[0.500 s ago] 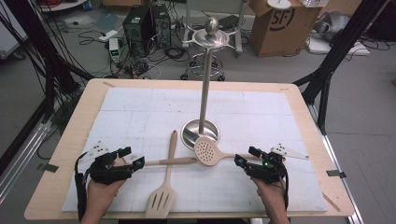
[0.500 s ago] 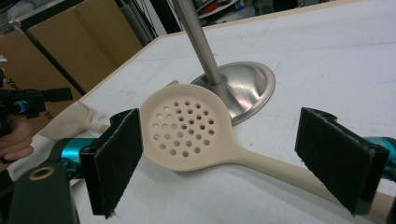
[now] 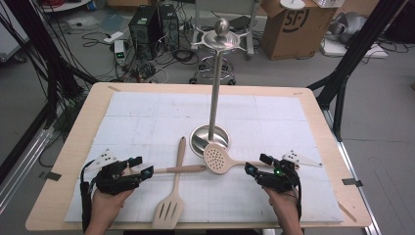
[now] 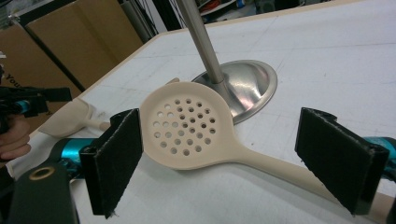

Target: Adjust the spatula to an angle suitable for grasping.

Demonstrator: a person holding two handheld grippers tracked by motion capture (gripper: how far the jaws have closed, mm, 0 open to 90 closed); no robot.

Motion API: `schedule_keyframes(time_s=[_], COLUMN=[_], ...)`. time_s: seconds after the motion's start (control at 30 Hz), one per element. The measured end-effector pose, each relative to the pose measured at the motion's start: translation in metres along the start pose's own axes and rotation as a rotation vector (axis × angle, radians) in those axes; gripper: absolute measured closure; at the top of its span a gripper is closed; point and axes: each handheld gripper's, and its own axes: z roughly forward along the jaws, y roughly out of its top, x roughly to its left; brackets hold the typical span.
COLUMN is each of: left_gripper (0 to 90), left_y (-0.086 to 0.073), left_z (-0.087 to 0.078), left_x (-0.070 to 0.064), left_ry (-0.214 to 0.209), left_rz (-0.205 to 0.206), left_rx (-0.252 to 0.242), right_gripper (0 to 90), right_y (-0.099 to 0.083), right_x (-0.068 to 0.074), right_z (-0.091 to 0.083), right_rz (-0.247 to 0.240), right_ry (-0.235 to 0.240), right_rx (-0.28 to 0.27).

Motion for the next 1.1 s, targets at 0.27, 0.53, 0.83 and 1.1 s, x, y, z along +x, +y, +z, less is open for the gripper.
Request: schedule_keyframes(time_s=[0.27, 0.53, 0.83, 1.1], left_gripper=[66.6, 88.8, 89.7, 89.7], left_y=[-0.001, -0.008, -0.015, -0.020], left_z=[0.009, 0.020, 0.037, 0.056], left_x=[-0.008, -0.014, -0.015, -0.018], left_ry=[0.013, -0.062, -0.124, -0.134], left_rz=[0.007, -0.001, -0.060, -0.080], left_rx=[0.054, 0.137, 0.215, 0.297], right_gripper=[14.4, 14.4, 14.4, 14.4], right_y=[0.000, 0.000, 0.000, 0.000], right_x=[0.002, 0.003, 0.003, 0.003], right_z=[0.002, 0.001, 0.003, 0.003], right_rz=[-0.008, -0.004, -0.007, -0.006], right_ry=[0.016, 0.023, 0.020, 0.020], right_rx=[0.007, 0.008, 0.013, 0.019])
